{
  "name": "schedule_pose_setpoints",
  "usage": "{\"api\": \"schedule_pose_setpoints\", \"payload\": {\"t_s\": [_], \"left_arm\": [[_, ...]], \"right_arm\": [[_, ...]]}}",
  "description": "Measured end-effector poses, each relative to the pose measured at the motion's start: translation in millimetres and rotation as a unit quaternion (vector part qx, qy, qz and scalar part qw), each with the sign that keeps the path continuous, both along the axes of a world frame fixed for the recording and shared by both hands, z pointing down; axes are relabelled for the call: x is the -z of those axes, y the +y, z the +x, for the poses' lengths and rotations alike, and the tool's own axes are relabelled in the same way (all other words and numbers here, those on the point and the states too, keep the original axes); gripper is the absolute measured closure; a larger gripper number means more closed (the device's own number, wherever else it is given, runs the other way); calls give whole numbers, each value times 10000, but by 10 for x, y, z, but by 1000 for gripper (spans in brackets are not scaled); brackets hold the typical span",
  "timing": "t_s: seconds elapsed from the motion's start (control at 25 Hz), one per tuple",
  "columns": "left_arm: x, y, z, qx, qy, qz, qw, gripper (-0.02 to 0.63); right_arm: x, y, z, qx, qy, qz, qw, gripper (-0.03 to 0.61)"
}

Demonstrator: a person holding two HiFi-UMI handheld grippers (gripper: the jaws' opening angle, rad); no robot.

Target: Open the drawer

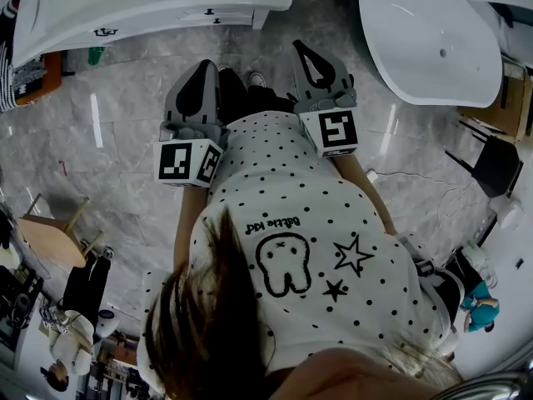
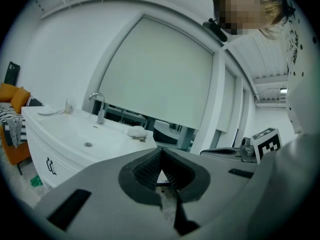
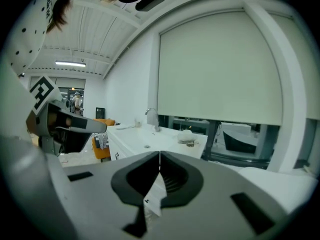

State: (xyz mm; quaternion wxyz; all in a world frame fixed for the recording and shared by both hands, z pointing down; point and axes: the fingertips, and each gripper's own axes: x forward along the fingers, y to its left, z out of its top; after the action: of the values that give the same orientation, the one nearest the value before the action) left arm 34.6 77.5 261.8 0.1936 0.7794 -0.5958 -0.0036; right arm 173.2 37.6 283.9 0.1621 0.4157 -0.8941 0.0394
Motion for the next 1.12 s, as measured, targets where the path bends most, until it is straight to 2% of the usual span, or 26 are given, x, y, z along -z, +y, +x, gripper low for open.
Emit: {"api": "schedule_pose_setpoints", "payload": {"t_s": [0.24, 0.48, 0.84, 1.12], "left_arm": [[-27, -197, -96, -99, 82, -63, 9999, 609], [-6, -526, -474, -110, 157, -9, 9998, 609], [65, -1042, -1019, -399, 245, 34, 9989, 609], [109, -1235, -1149, -595, 225, 131, 9979, 609]], "right_arm": [[-25, -170, -69, -128, 10, -62, 9999, 563], [-39, -441, -379, -274, 111, -103, 9995, 563], [15, -829, -853, -655, 221, -130, 9975, 563], [8, -951, -995, -804, 278, -189, 9962, 564]]}}
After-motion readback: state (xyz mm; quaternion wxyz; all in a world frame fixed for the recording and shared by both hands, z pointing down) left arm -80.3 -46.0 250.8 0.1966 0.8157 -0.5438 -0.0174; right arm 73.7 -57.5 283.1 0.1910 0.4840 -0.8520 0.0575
